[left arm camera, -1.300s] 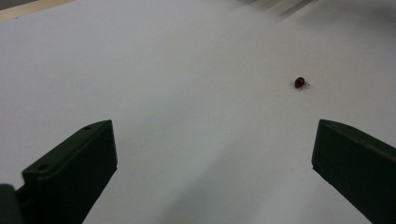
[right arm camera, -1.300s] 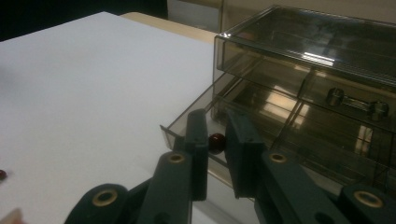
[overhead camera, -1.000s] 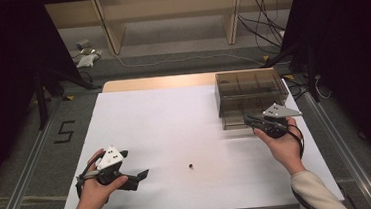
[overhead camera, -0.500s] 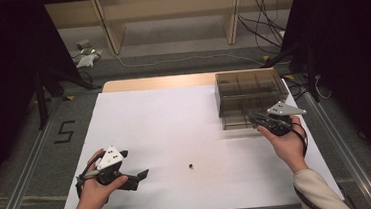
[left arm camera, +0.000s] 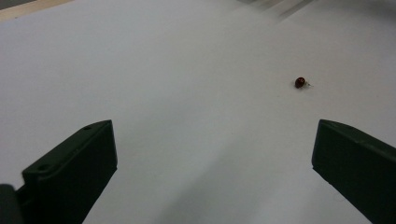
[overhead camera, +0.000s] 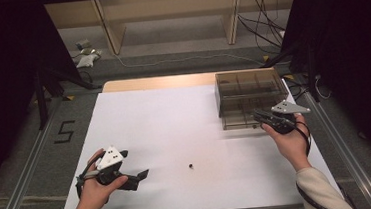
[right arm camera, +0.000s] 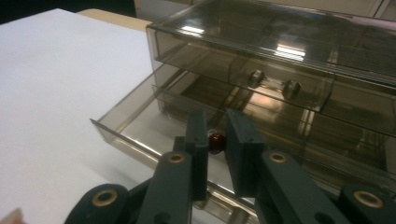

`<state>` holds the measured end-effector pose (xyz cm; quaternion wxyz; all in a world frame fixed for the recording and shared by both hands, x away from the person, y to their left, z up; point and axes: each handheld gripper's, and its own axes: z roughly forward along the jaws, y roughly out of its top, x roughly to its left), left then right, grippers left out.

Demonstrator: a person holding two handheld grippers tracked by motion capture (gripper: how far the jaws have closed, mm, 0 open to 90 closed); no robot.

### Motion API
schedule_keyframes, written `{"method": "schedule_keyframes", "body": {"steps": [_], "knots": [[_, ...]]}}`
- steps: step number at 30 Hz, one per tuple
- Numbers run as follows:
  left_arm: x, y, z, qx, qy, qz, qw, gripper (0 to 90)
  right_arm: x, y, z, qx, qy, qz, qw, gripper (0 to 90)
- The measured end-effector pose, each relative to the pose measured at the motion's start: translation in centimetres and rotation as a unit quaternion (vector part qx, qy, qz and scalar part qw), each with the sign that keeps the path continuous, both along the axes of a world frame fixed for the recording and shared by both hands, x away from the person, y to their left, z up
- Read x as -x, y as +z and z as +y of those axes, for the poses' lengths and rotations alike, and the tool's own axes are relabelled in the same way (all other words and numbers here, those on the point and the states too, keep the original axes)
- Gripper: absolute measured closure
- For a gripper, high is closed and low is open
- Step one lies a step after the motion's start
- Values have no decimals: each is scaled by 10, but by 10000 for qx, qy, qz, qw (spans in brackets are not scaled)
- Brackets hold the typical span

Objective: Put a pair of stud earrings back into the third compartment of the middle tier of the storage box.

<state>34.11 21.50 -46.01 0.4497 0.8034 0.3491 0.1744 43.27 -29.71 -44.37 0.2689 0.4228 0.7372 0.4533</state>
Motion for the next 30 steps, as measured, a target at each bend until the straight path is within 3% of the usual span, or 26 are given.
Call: {"method": "schedule_keyframes", "body": {"steps": [30], "knots": [[0,0,0,-5,-1,4,10000,0,-8,-6,-29,83,-519,66,9986,801]]}}
